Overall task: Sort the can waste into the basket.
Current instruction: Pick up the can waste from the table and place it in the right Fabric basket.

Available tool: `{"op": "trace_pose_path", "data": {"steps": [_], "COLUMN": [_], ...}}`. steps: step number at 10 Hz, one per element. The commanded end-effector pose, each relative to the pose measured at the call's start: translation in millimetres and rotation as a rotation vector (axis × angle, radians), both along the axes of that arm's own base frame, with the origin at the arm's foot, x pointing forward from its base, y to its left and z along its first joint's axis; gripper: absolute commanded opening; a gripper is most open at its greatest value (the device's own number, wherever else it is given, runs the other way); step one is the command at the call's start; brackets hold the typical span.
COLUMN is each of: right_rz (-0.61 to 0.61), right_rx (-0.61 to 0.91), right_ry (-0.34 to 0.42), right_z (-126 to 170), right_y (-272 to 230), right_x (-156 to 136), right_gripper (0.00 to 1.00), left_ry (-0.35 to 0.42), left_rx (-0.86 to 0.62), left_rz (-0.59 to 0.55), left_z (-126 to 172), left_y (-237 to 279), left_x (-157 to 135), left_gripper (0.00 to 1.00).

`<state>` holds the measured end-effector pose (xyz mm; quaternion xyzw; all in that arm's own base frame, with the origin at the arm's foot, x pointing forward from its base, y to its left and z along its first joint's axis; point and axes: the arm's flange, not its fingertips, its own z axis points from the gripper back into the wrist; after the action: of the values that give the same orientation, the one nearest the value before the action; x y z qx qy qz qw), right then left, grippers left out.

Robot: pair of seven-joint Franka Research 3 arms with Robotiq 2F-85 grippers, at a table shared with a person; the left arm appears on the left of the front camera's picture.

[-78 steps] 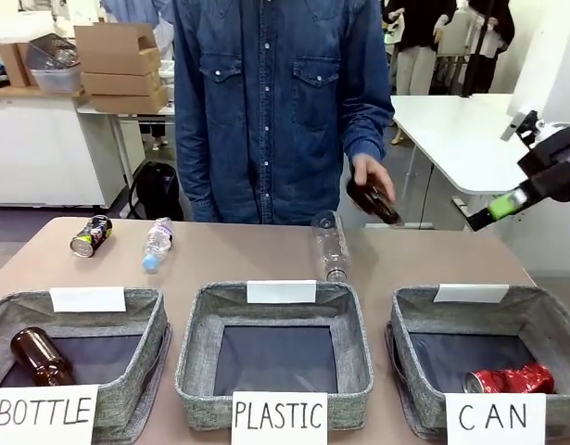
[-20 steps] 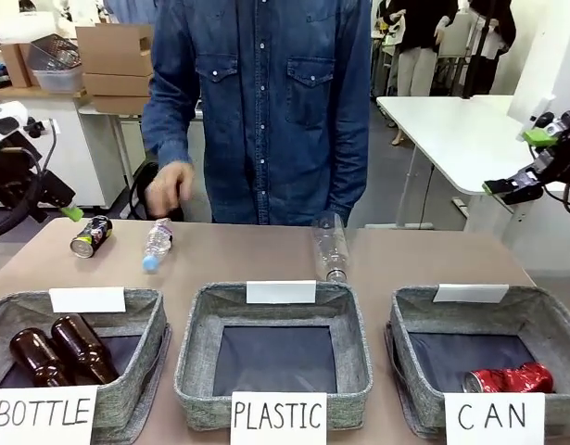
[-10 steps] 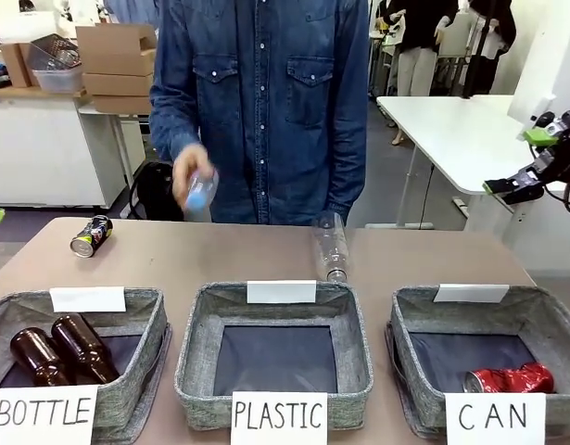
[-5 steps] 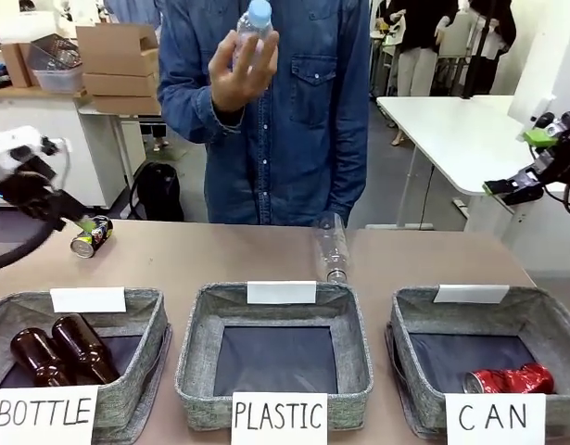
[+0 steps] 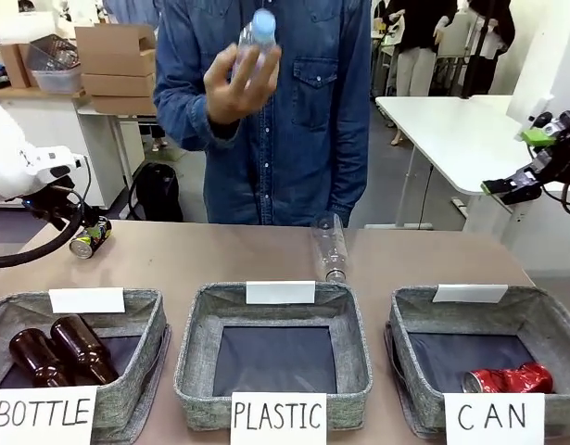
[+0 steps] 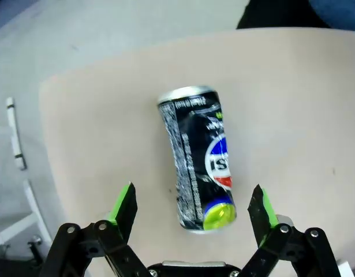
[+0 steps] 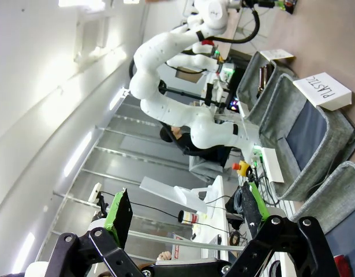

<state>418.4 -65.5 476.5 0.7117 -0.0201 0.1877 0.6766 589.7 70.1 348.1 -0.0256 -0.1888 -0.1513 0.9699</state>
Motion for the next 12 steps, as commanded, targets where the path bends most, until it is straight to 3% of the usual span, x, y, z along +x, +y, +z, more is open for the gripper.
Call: {"op": "trace_pose_path", "data": {"steps": [1,3,8,9,10,11,12], "right_rz": [0.003,0.003,0.003,0.003,0.003,0.003,0.003], "right_rx": [-0.014,-0.014,-0.014,-0.014,-0.014,-0.014,-0.014], "right_ry": [-0.024,-0.024,-0.024,-0.024,-0.024,-0.024,-0.024], "right_z": [-0.6,-0.6,-0.6,-0.6,-0.6,-0.6,-0.6], "right_y": [-1.4,-1.4,-1.4,-1.4,-1.4,-1.4,-1.4], "right_x": [-0.6,-0.6,-0.6,-0.6,-0.6,-0.6,-0.6], "right_gripper": [1.0,1.0,1.0,1.0,1.0,1.0,1.0], "left_ry": [-0.017,0.044,0.059,0.062,0.057,0.054,0.05], "left_rx": [0.016,-0.004,0.008,0.019,0.02,0.026,0.03], "left_rz": [-0.03,-0.031,-0.031,-0.021,-0.02,-0.012,-0.004], "left_z": [-4.4,-21.0,-32.2,-33.1,-32.8,-32.7,-32.1], "left_y": [-5.1,-9.6,-15.1,-15.7,-15.7,-14.6,-13.5], "left_x": [22.5,38.6,45.4,45.8,45.4,44.9,44.8], "left_gripper": [1.0,1.0,1.0,0.4,0.4,0.0,0.36]}}
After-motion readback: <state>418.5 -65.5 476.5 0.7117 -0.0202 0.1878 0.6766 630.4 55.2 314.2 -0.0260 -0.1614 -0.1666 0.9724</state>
